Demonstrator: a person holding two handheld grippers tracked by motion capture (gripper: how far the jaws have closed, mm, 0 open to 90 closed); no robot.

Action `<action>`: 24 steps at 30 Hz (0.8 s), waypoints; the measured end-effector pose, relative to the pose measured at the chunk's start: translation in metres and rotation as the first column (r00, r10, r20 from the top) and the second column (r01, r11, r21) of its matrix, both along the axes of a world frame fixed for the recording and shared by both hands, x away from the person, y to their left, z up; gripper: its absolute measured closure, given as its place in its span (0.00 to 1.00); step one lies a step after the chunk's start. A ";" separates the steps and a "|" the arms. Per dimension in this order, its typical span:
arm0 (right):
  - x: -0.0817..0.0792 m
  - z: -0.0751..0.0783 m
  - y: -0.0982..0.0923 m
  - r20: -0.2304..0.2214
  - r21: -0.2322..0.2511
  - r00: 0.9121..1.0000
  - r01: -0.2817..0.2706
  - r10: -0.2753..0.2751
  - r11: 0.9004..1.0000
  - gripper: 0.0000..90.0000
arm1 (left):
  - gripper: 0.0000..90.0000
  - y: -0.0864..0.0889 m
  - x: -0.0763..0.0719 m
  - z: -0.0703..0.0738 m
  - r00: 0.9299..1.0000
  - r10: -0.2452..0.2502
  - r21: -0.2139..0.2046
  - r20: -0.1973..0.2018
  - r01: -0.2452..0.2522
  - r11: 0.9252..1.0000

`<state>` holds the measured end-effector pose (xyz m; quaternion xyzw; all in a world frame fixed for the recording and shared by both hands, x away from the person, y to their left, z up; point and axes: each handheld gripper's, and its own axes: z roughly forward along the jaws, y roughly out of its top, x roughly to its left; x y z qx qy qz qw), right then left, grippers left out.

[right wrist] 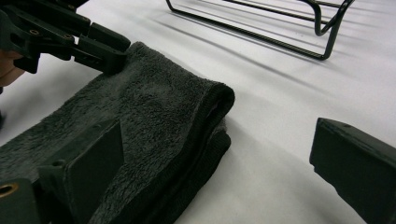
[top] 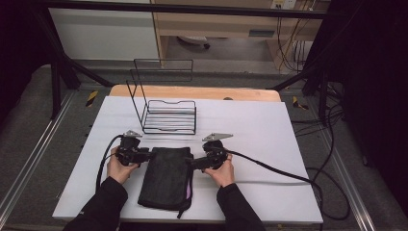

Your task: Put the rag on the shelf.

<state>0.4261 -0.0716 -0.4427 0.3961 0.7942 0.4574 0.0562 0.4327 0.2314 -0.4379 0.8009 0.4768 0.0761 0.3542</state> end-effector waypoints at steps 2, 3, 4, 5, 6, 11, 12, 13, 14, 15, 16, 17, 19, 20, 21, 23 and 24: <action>0.001 -0.001 0.003 -0.015 -0.011 1.000 0.018 -0.018 1.000 0.03 | 0.72 -0.002 0.000 -0.001 1.000 -0.010 -0.007 -0.004 0.010 1.000; 0.001 -0.002 0.005 -0.018 -0.013 1.000 0.021 -0.021 1.000 0.04 | 0.74 -0.002 0.000 -0.002 1.000 -0.014 -0.008 -0.007 0.014 1.000; 0.001 -0.001 0.007 -0.024 -0.010 1.000 0.021 -0.021 1.000 0.04 | 0.76 -0.003 -0.001 -0.002 1.000 -0.017 -0.009 -0.007 0.016 1.000; 0.001 -0.002 0.007 -0.022 -0.008 1.000 0.010 -0.010 1.000 0.04 | 0.78 -0.004 -0.001 -0.002 1.000 -0.014 -0.009 -0.005 0.014 1.000; 0.001 -0.002 0.008 -0.021 -0.001 1.000 0.001 -0.001 1.000 0.04 | 0.79 -0.004 -0.001 -0.002 1.000 -0.015 -0.008 -0.008 0.015 1.000; 0.006 -0.006 0.011 -0.068 0.027 0.997 0.027 -0.025 0.999 0.16 | 0.83 -0.005 -0.002 -0.003 1.000 -0.018 -0.013 -0.016 0.018 1.000; 0.007 -0.007 0.012 -0.076 0.023 0.997 0.033 -0.031 0.999 0.19 | 0.83 -0.005 -0.002 -0.003 1.000 -0.019 -0.012 -0.017 0.019 1.000; 0.008 -0.009 0.013 -0.080 0.018 0.996 0.031 -0.030 0.999 0.21 | 0.84 -0.005 -0.002 -0.003 1.000 -0.019 -0.012 -0.019 0.019 1.000; 0.008 -0.010 0.014 -0.088 0.012 0.996 0.032 -0.030 0.999 0.26 | 0.84 -0.005 -0.002 -0.003 1.000 -0.019 -0.014 -0.021 0.019 1.000; 0.009 -0.011 0.015 -0.087 0.004 0.996 0.030 -0.030 1.000 0.30 | 0.85 -0.005 -0.002 -0.003 1.000 -0.019 -0.015 -0.024 0.019 1.000; 0.009 -0.011 0.015 -0.090 0.001 0.995 0.033 -0.032 0.999 0.34 | 0.85 -0.005 -0.002 -0.003 0.999 -0.017 -0.018 -0.028 0.016 1.000; 0.009 -0.012 0.016 -0.093 0.001 0.995 0.034 -0.034 0.999 0.41 | 0.85 -0.005 -0.002 -0.003 0.999 -0.016 -0.019 -0.032 0.015 1.000; 0.009 -0.013 0.016 -0.095 0.004 0.995 0.031 -0.030 1.000 0.50 | 0.85 -0.005 -0.002 -0.003 0.999 -0.013 -0.018 -0.036 0.013 1.000; 0.009 -0.013 0.016 -0.105 0.002 0.994 0.031 -0.031 1.000 0.55 | 0.86 -0.005 -0.002 -0.003 0.999 -0.012 -0.019 -0.037 0.011 1.000; 0.010 -0.013 0.016 -0.116 0.000 0.993 0.028 -0.028 1.000 0.57 | 0.86 -0.005 -0.002 -0.003 0.999 -0.012 -0.018 -0.036 0.012 1.000; 0.010 -0.014 0.016 -0.126 0.008 0.992 0.027 -0.026 1.000 0.61 | 0.86 -0.005 -0.002 -0.003 0.999 -0.014 -0.019 -0.034 0.013 1.000; 0.010 -0.014 0.016 -0.132 0.010 0.991 0.030 -0.028 1.000 0.62 | 0.86 -0.005 -0.002 -0.004 0.999 -0.014 -0.018 -0.033 0.014 1.000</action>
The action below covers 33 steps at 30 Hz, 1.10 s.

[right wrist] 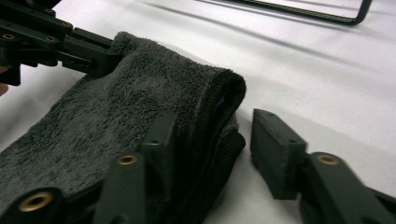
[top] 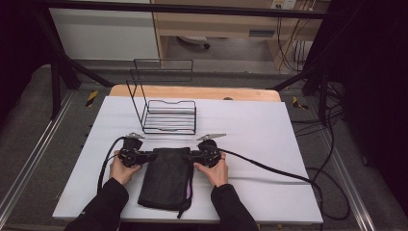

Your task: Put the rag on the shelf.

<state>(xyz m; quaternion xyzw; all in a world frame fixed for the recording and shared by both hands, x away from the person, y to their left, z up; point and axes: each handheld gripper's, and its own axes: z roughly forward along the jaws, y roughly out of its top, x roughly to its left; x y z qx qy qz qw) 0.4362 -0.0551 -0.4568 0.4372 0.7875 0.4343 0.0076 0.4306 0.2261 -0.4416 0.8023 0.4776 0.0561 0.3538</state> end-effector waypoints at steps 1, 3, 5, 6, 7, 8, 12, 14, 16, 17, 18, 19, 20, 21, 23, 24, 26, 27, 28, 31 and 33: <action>0.000 0.000 0.000 -0.004 0.002 1.000 0.002 -0.002 1.000 0.64 | 0.86 0.000 0.000 0.000 1.000 0.000 0.000 -0.002 0.000 1.000; 0.001 -0.001 0.001 -0.020 0.012 1.000 0.004 -0.004 1.000 0.69 | 0.86 -0.001 0.000 0.000 1.000 -0.002 0.007 0.001 0.002 1.000; 0.002 -0.001 0.002 -0.040 0.024 0.999 0.004 -0.003 1.000 0.74 | 0.86 -0.002 -0.001 0.001 1.000 -0.004 0.014 0.004 0.004 1.000; 0.002 -0.001 0.003 -0.047 0.022 0.999 0.000 0.001 1.000 0.77 | 0.87 -0.002 -0.001 0.001 1.000 -0.006 0.016 0.007 0.006 1.000; 0.002 -0.001 0.004 -0.052 0.019 0.999 -0.004 0.005 1.000 0.79 | 0.87 -0.003 -0.001 0.001 1.000 -0.005 0.020 0.008 0.005 1.000; 0.002 0.000 0.005 -0.055 0.017 0.998 -0.007 0.008 1.000 0.81 | 0.88 -0.003 -0.001 0.001 1.000 -0.002 0.021 0.007 0.001 1.000; 0.003 0.001 0.005 -0.071 0.020 0.997 -0.001 0.003 1.000 0.83 | 0.91 -0.002 -0.002 0.002 1.000 0.000 0.019 0.015 -0.001 1.000; 0.002 0.002 0.005 -0.073 0.023 0.997 0.002 0.000 1.000 0.84 | 0.92 -0.001 -0.002 0.003 1.000 0.000 0.009 0.016 0.000 1.000; 0.002 0.003 0.005 -0.071 0.026 0.997 0.002 0.000 1.000 0.84 | 0.92 0.001 -0.003 0.005 1.000 0.005 -0.006 0.023 -0.004 1.000; 0.002 0.003 0.004 -0.070 0.027 0.998 0.003 -0.002 1.000 0.85 | 0.92 0.002 -0.004 0.006 1.000 0.005 -0.011 0.027 -0.005 1.000; 0.001 0.004 0.004 -0.070 0.028 0.998 0.004 -0.002 1.000 0.85 | 0.92 0.003 -0.005 0.009 0.999 0.007 -0.027 0.035 -0.006 1.000; 0.001 0.006 0.004 -0.064 0.033 0.998 0.007 -0.004 0.999 0.85 | 0.93 0.005 -0.006 0.011 0.999 0.008 -0.038 0.041 -0.006 0.999; 0.001 0.006 0.004 -0.064 0.033 0.998 0.007 -0.004 0.999 0.85 | 0.93 0.006 -0.008 0.013 0.999 0.006 -0.047 0.050 -0.004 0.999; 0.000 0.007 0.004 -0.058 0.039 0.998 0.004 -0.002 0.999 0.85 | 0.93 0.007 -0.009 0.015 0.998 0.005 -0.054 0.059 -0.001 0.999; -0.001 0.009 0.003 -0.047 0.051 0.999 0.007 -0.004 0.999 0.85 | 0.93 0.008 -0.013 0.019 0.997 -0.002 -0.063 0.082 0.007 0.998; -0.002 0.010 0.003 -0.041 0.058 0.999 0.008 -0.006 0.998 0.85 | 0.93 0.009 -0.015 0.021 0.996 -0.004 -0.064 0.092 0.010 0.998; -0.004 0.013 0.003 -0.029 0.069 1.000 0.010 -0.008 0.998 0.85 | 0.93 0.010 -0.019 0.025 0.994 -0.010 -0.072 0.105 0.017 0.997; -0.006 0.014 0.003 -0.020 0.074 1.000 0.010 -0.009 0.997 0.85 | 0.93 0.011 -0.020 0.026 0.994 -0.011 -0.072 0.112 0.019 0.997; -0.007 0.016 0.003 -0.014 0.078 1.000 0.008 -0.007 0.997 0.85 | 0.93 0.011 -0.022 0.028 0.993 -0.013 -0.074 0.119 0.022 0.997; -0.009 0.020 0.003 0.010 0.089 1.000 -0.001 0.000 0.996 0.85 | 0.93 0.011 -0.027 0.033 0.990 -0.018 -0.075 0.140 0.028 0.997; -0.011 0.024 0.002 0.026 0.099 1.000 -0.007 0.004 0.995 0.85 | 0.93 0.012 -0.031 0.038 0.988 -0.019 -0.084 0.156 0.033 0.996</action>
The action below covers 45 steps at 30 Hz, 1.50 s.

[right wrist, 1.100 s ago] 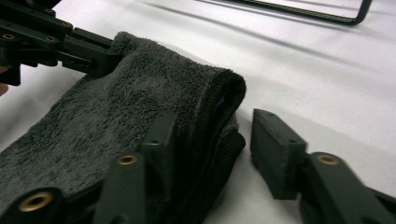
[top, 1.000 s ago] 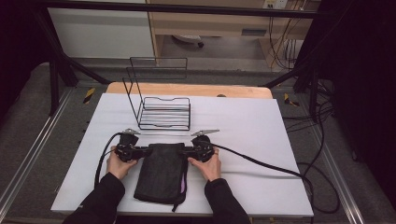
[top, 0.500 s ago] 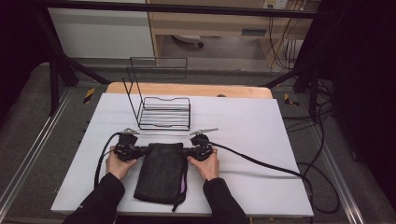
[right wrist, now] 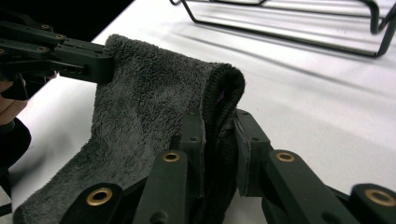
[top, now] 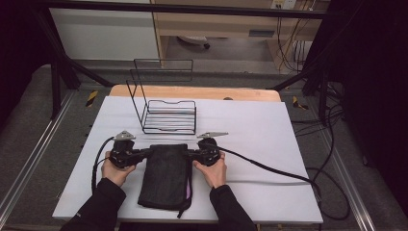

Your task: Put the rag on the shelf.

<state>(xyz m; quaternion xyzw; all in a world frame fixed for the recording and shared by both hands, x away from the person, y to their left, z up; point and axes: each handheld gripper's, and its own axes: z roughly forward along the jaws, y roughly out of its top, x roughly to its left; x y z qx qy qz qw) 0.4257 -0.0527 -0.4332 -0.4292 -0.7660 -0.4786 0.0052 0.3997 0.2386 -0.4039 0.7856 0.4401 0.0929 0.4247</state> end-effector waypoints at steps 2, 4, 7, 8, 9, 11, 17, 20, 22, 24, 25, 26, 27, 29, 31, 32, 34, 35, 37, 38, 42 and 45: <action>-0.001 0.003 0.000 0.009 0.010 1.000 -0.002 0.001 1.000 0.85 | 0.93 0.001 -0.004 0.004 1.000 -0.004 -0.006 0.017 0.004 1.000; -0.002 0.005 -0.001 0.024 0.016 1.000 -0.005 0.005 1.000 0.85 | 0.93 0.002 -0.007 0.008 0.999 -0.003 -0.010 0.032 0.003 1.000; -0.005 0.013 0.002 0.065 0.002 0.998 -0.009 0.009 1.000 0.85 | 0.93 0.002 -0.010 0.013 0.999 0.000 -0.010 0.051 0.001 1.000; -0.006 0.016 0.003 0.071 -0.002 0.997 -0.010 0.010 1.000 0.85 | 0.93 0.002 -0.010 0.014 0.998 0.001 -0.011 0.056 -0.001 1.000; -0.007 0.018 0.004 0.079 -0.001 0.997 -0.011 0.012 1.000 0.85 | 0.93 0.003 -0.011 0.015 0.998 0.005 -0.011 0.063 -0.004 1.000; -0.008 0.022 0.004 0.092 0.009 0.996 -0.010 0.009 1.000 0.85 | 0.93 0.005 -0.013 0.019 0.997 0.007 -0.025 0.071 -0.005 1.000; -0.011 0.032 0.001 0.135 0.029 0.991 -0.011 0.007 1.000 0.86 | 0.93 0.005 -0.019 0.032 0.993 0.003 -0.033 0.115 0.001 0.999; -0.013 0.038 0.000 0.162 0.025 0.987 -0.015 0.011 1.000 0.86 | 0.93 0.004 -0.022 0.036 0.991 0.002 -0.031 0.136 0.002 1.000; -0.015 0.041 0.000 0.178 0.021 0.984 -0.017 0.013 1.000 0.86 | 0.93 0.004 -0.024 0.038 0.990 0.003 -0.042 0.140 0.003 0.999; -0.016 0.044 0.000 0.190 0.021 0.982 -0.018 0.013 1.000 0.86 | 0.93 0.004 -0.025 0.041 0.988 0.006 -0.041 0.156 0.000 0.999; -0.017 0.046 -0.001 0.195 0.021 0.981 -0.019 0.014 1.000 0.86 | 0.93 0.004 -0.026 0.042 0.988 0.004 -0.044 0.157 0.003 0.999; -0.017 0.048 -0.001 0.202 0.021 0.979 -0.019 0.015 1.000 0.86 | 0.93 0.004 -0.027 0.043 0.987 0.005 -0.044 0.162 0.002 0.999; -0.018 0.049 -0.001 0.206 0.021 0.979 -0.017 0.013 1.000 0.86 | 0.93 0.004 -0.027 0.044 0.986 0.006 -0.047 0.168 0.002 0.999; -0.019 0.052 -0.001 0.219 0.024 0.976 -0.017 0.011 1.000 0.86 | 0.93 0.004 -0.029 0.047 0.984 0.007 -0.051 0.178 0.002 0.999; -0.020 0.055 -0.002 0.230 0.027 0.973 -0.018 0.011 0.999 0.86 | 0.93 0.003 -0.030 0.049 0.982 0.010 -0.059 0.186 0.001 0.998; -0.020 0.057 -0.002 0.237 0.029 0.971 -0.019 0.012 0.999 0.86 | 0.93 0.003 -0.031 0.051 0.981 0.009 -0.058 0.191 0.002 0.998; -0.022 0.059 -0.004 0.247 0.035 0.969 -0.017 0.007 0.999 0.86 | 0.93 0.002 -0.033 0.053 0.980 0.008 -0.064 0.200 0.005 0.998; -0.022 0.060 -0.004 0.253 0.037 0.968 -0.016 0.006 0.999 0.86 | 0.93 0.002 -0.033 0.054 0.979 0.007 -0.062 0.206 0.006 0.998; -0.023 0.062 -0.005 0.262 0.041 0.965 -0.014 0.003 0.999 0.86 | 0.93 0.002 -0.034 0.056 0.977 0.009 -0.065 0.213 0.005 0.998; -0.024 0.063 -0.006 0.265 0.042 0.964 -0.014 0.003 0.999 0.86 | 0.93 0.002 -0.035 0.057 0.976 0.009 -0.066 0.217 0.005 0.998; -0.026 0.068 -0.007 0.283 0.045 0.959 -0.011 -0.002 0.999 0.86 | 0.93 0.001 -0.037 0.060 0.972 0.009 -0.065 0.234 0.006 0.998; -0.027 0.072 -0.007 0.299 0.043 0.954 -0.012 -0.002 0.999 0.86 | 0.93 0.000 -0.038 0.063 0.970 0.009 -0.069 0.243 0.008 0.998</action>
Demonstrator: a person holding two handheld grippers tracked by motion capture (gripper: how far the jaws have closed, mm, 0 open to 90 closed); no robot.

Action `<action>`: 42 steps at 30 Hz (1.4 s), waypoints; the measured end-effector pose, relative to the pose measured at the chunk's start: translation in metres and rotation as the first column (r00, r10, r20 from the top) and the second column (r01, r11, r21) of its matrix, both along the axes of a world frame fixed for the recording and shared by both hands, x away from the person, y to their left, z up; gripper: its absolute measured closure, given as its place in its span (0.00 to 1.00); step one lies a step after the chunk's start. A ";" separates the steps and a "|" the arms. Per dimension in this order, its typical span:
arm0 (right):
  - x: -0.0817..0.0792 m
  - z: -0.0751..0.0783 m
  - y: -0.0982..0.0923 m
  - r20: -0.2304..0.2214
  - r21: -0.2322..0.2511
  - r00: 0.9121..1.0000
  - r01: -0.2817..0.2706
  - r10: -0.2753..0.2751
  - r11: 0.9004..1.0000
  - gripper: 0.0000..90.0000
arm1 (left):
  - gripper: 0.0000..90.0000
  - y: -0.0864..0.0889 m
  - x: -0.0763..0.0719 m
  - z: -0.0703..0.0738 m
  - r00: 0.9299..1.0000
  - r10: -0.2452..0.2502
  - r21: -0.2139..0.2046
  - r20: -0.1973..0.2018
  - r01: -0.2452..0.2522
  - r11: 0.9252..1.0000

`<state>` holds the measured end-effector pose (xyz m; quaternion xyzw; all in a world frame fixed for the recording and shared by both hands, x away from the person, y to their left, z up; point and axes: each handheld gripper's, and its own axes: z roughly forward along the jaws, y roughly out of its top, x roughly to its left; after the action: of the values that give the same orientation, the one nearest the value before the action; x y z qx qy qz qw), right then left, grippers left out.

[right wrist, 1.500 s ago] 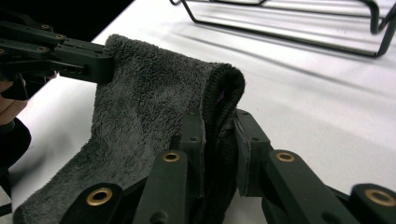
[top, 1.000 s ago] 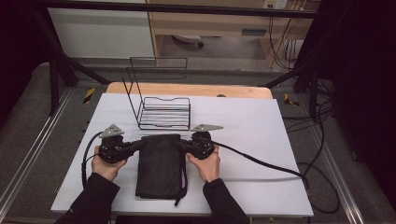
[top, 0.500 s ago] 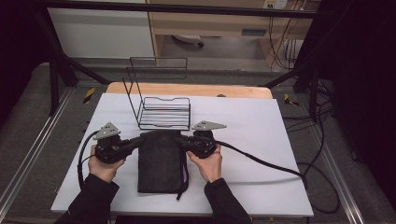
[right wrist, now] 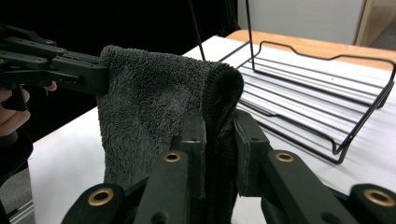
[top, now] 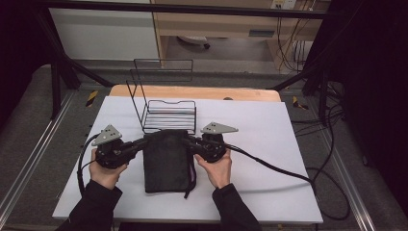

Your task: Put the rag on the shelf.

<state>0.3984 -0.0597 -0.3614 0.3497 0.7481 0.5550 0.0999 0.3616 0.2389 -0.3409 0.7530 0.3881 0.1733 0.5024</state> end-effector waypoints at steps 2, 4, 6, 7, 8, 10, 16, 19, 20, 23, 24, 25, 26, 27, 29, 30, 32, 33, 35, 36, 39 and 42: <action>-0.001 0.003 0.000 0.011 -0.001 1.000 0.000 0.000 1.000 0.86 | 0.93 0.000 -0.001 0.002 1.000 -0.001 -0.002 0.007 0.001 1.000; -0.002 0.006 0.000 0.023 -0.001 1.000 0.001 -0.001 1.000 0.86 | 0.93 0.000 -0.001 0.004 1.000 0.000 -0.005 0.013 0.000 1.000; -0.002 0.010 -0.001 0.034 0.002 0.999 0.002 -0.002 1.000 0.86 | 0.93 0.001 -0.001 0.008 1.000 0.000 -0.008 0.023 0.000 1.000; -0.003 0.012 -0.001 0.043 0.004 0.999 0.001 -0.002 1.000 0.86 | 0.93 0.001 -0.001 0.009 1.000 0.001 -0.009 0.028 0.000 1.000; -0.003 0.013 -0.002 0.046 0.007 0.999 0.001 -0.001 1.000 0.86 | 0.93 0.000 -0.001 0.010 0.999 0.001 -0.011 0.036 -0.001 1.000; -0.003 0.018 -0.003 0.058 0.016 0.998 0.005 -0.006 1.000 0.86 | 0.93 0.000 -0.001 0.013 0.999 0.001 -0.011 0.047 -0.001 1.000; -0.005 0.029 -0.006 0.097 0.022 0.995 0.023 -0.025 0.999 0.86 | 0.93 -0.004 0.001 0.023 0.997 0.000 -0.021 0.075 0.002 1.000; -0.006 0.035 -0.008 0.122 0.017 0.992 0.033 -0.035 0.999 0.86 | 0.93 -0.006 0.002 0.027 0.996 -0.002 -0.027 0.091 0.005 1.000; -0.007 0.037 -0.008 0.126 0.019 0.991 0.036 -0.038 0.999 0.86 | 0.93 -0.006 0.003 0.028 0.995 -0.001 -0.028 0.095 0.004 1.000; -0.007 0.042 -0.008 0.142 0.026 0.989 0.041 -0.044 0.999 0.86 | 0.93 -0.006 0.005 0.032 0.994 0.005 -0.036 0.106 -0.001 0.999; -0.007 0.044 -0.008 0.150 0.025 0.988 0.043 -0.046 0.999 0.86 | 0.93 -0.007 0.005 0.033 0.994 0.007 -0.037 0.111 -0.003 0.999; -0.008 0.045 -0.007 0.154 0.027 0.987 0.044 -0.047 0.999 0.86 | 0.93 -0.007 0.006 0.034 0.993 0.008 -0.038 0.117 -0.004 0.999; -0.008 0.047 -0.007 0.160 0.026 0.986 0.044 -0.047 0.999 0.86 | 0.93 -0.007 0.006 0.036 0.993 0.012 -0.041 0.119 -0.007 0.999; -0.008 0.048 -0.007 0.163 0.030 0.985 0.046 -0.050 0.998 0.86 | 0.93 -0.007 0.007 0.037 0.992 0.015 -0.049 0.123 -0.009 0.999; -0.008 0.051 -0.006 0.173 0.033 0.983 0.049 -0.054 0.998 0.86 | 0.93 -0.007 0.008 0.040 0.992 0.018 -0.058 0.129 -0.010 0.998; -0.008 0.053 -0.006 0.179 0.036 0.982 0.050 -0.056 0.998 0.86 | 0.93 -0.007 0.008 0.041 0.991 0.019 -0.060 0.132 -0.011 0.998; -0.007 0.056 -0.006 0.186 0.039 0.981 0.052 -0.059 0.998 0.86 | 0.93 -0.008 0.010 0.044 0.990 0.022 -0.064 0.140 -0.013 0.998; -0.007 0.057 -0.007 0.190 0.042 0.980 0.054 -0.061 0.998 0.86 | 0.93 -0.008 0.010 0.046 0.989 0.024 -0.066 0.143 -0.015 0.998; -0.007 0.060 -0.007 0.196 0.050 0.978 0.058 -0.067 0.997 0.86 | 0.93 -0.009 0.012 0.049 0.988 0.028 -0.069 0.151 -0.018 0.997; -0.006 0.061 -0.006 0.201 0.052 0.977 0.060 -0.069 0.997 0.86 | 0.93 -0.009 0.012 0.051 0.987 0.029 -0.069 0.156 -0.018 0.997; -0.006 0.066 -0.006 0.214 0.058 0.974 0.066 -0.077 0.996 0.86 | 0.93 -0.010 0.014 0.055 0.985 0.036 -0.077 0.171 -0.023 0.997; -0.005 0.071 -0.005 0.226 0.065 0.970 0.072 -0.085 0.995 0.86 | 0.93 -0.009 0.016 0.059 0.982 0.045 -0.095 0.181 -0.028 0.995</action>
<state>0.3933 -0.0650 -0.2905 0.3155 0.7014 0.6080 0.1971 0.3772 0.2295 -0.2816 0.7026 0.3614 0.2328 0.5670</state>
